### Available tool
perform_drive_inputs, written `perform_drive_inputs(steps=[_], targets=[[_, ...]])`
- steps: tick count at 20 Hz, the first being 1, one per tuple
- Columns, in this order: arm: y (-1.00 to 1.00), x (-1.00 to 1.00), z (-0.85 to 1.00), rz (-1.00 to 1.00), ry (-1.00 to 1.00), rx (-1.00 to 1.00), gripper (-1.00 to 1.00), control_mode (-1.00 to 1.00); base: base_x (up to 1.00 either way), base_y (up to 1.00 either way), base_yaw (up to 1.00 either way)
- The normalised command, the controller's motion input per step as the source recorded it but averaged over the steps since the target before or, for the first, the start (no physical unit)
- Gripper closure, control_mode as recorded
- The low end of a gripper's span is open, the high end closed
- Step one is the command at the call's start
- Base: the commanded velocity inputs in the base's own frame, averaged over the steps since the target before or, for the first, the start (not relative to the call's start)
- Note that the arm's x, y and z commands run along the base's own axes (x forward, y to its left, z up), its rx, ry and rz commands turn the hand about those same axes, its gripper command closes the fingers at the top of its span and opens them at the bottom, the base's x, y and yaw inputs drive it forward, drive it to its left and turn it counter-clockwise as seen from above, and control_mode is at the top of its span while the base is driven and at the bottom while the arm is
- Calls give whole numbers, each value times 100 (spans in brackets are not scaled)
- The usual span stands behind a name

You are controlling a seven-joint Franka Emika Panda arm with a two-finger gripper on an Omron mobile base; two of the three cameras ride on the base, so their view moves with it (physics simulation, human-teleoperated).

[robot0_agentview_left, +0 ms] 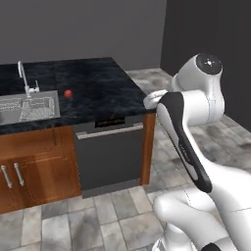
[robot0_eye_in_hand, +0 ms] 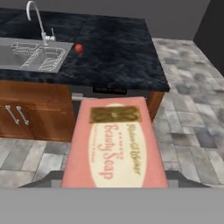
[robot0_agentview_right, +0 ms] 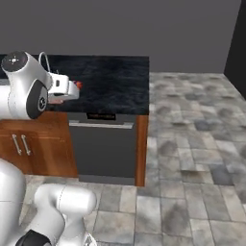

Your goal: Open the cabinet. Pick the bar soap and place it next to the sink. Then close the cabinet.

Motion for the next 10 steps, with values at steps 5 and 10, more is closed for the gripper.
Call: perform_drive_inputs(steps=[5,10], targets=[[0,0,0,0,0,0,100,100,55,96,-4],[0,0,0,0,0,0,100,100,62,59,-4]])
